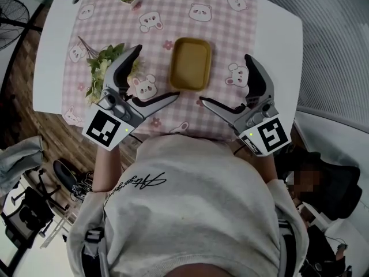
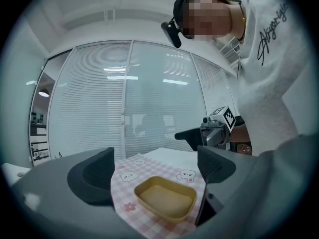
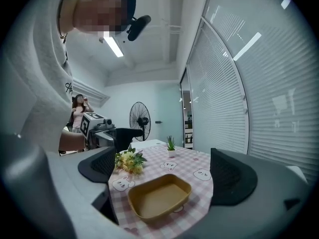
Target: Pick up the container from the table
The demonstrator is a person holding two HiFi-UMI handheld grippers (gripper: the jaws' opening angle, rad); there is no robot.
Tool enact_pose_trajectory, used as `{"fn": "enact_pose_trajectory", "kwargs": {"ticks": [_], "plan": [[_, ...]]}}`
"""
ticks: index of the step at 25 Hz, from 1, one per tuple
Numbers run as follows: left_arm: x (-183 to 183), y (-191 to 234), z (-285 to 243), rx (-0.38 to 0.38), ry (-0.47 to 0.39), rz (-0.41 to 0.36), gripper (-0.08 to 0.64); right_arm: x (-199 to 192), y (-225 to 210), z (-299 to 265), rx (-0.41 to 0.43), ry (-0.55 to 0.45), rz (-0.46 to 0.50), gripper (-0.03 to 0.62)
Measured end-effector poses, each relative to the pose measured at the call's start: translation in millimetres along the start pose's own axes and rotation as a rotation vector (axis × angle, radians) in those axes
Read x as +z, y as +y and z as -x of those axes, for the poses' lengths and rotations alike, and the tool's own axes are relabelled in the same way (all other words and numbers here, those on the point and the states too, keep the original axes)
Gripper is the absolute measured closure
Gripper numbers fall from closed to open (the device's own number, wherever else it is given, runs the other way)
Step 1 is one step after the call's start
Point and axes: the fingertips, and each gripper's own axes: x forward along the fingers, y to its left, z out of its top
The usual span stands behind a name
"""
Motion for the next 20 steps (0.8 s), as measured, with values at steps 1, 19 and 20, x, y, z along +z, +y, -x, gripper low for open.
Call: {"fn": "enact_pose_trajectory", "kwargs": {"ticks": [1,19,20], "plan": [[-1.8,-1.3,-1.4,-0.005,0.005,-0.004,0.06,-3.2,0.7,-0.8,0.006,0.008,0.002,0.008],[-49.2,-25.2,-14.7,-0.102,0.106,0.031,0.06,-46.7,8.9,-5.2,0.059,0.083,-0.023,0.006],[-51.6,-25.7,-15.2,-0.103,0.108,0.036,0.06,-48.9,9.5,-5.7,0.061,0.089,-0.022,0.006]]}}
